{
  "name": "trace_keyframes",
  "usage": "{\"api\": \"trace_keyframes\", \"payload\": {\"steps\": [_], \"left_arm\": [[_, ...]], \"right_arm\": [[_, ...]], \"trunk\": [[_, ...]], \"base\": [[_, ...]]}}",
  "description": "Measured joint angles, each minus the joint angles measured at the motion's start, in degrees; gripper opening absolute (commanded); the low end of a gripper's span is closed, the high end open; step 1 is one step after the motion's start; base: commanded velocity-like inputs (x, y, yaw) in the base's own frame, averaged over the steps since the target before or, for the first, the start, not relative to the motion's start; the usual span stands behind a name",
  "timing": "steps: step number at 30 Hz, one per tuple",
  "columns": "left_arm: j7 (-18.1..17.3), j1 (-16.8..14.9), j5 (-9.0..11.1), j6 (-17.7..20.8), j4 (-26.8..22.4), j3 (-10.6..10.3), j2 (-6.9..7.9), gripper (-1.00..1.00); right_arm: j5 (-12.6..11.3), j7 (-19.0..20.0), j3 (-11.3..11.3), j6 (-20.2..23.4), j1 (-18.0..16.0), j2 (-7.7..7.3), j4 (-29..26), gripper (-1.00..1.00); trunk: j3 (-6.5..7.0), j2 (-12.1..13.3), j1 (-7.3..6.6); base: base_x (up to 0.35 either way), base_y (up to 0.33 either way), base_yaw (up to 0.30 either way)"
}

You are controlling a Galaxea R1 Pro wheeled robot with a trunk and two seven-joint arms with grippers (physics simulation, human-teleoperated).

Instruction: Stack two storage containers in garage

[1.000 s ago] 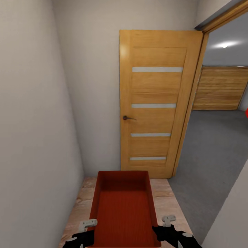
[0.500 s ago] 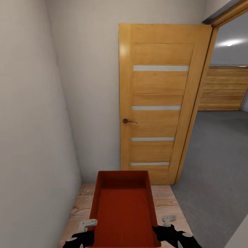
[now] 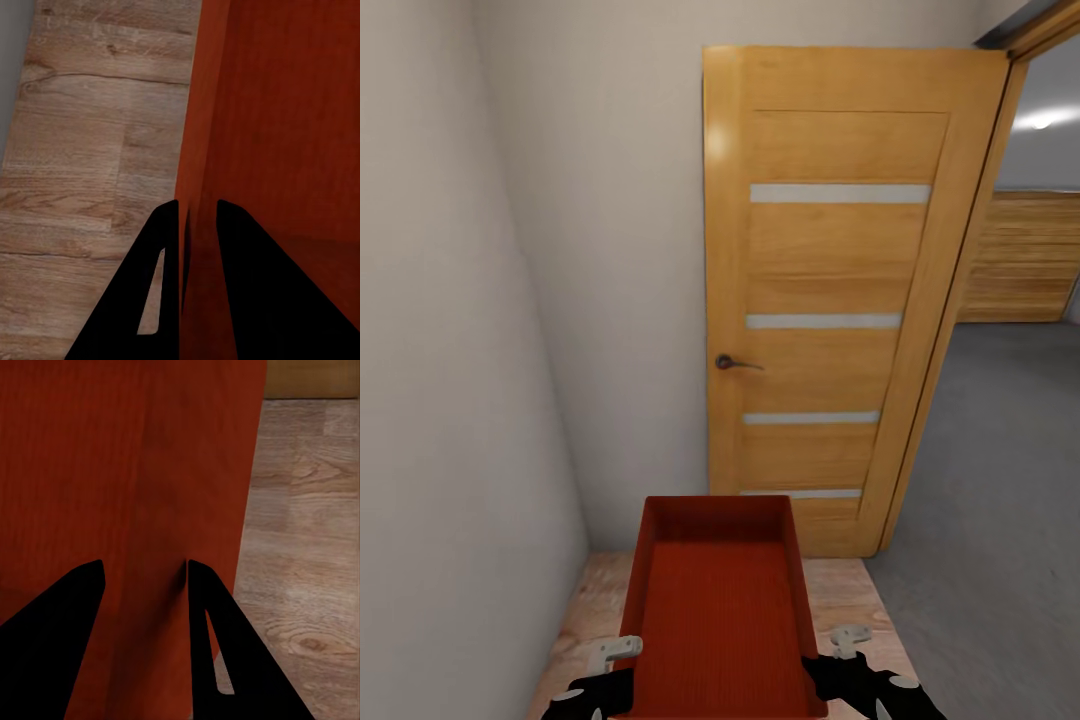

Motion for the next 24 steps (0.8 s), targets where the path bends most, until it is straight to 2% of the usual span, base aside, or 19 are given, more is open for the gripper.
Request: {"api": "trace_keyframes", "payload": {"steps": [6, 24], "left_arm": [[-0.1, 0.0, -0.1, 0.0, 0.0, 0.0, 0.0, -1.0], [-0.3, 0.0, -0.3, 0.0, 0.0, 0.2, 0.0, -1.0]], "right_arm": [[-0.1, 0.0, 0.1, 0.0, 0.0, -0.01, 0.0, -1.0], [-0.1, -0.1, 0.1, 0.0, 0.0, 0.01, 0.0, -1.0]], "trunk": [[0.0, 0.0, 0.03], [0.31, 0.0, 0.03]], "base": [[0.059, 0.0, -0.097], [0.002, 0.0, -0.266]]}}
